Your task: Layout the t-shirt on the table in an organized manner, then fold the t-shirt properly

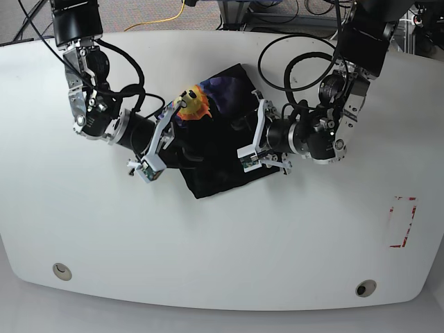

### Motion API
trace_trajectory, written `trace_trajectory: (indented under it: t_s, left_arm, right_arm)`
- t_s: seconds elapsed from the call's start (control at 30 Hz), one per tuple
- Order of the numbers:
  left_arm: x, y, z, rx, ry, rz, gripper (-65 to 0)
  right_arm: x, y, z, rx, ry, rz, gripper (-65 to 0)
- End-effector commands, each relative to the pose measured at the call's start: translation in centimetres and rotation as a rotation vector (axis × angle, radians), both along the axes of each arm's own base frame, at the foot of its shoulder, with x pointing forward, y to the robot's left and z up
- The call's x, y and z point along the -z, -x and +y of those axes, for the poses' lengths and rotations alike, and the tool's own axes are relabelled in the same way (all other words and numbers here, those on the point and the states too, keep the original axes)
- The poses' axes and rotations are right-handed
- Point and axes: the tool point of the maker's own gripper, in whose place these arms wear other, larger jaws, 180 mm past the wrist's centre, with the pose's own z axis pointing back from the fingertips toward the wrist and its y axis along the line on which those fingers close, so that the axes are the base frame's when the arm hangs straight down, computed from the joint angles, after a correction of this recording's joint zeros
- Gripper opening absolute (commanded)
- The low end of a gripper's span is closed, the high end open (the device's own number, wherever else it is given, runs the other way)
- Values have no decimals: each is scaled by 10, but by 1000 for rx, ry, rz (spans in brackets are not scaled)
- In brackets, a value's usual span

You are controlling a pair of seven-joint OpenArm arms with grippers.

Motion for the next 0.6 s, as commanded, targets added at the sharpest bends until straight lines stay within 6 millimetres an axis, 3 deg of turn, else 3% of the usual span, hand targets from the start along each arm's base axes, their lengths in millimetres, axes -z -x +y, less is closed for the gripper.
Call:
trace_trajectory:
  t_s: [0.0, 0.23, 0.4, 0.57]
  left_arm:
    - [-17, -5, -15, 2, 70, -30, -397]
    - [-3, 14, -16, 0, 74, 22, -399]
    - [5, 25, -16, -1, 74, 54, -399]
    - [12, 32, -10, -3, 60, 74, -399]
  right_arm:
    - [-3, -19, 5, 8, -38, -6, -518]
    - [34, -37, 10, -6, -43, 97, -518]
    - [67, -58, -12, 77, 4, 134, -518]
    - [87, -78, -36, 144, 66, 107, -518]
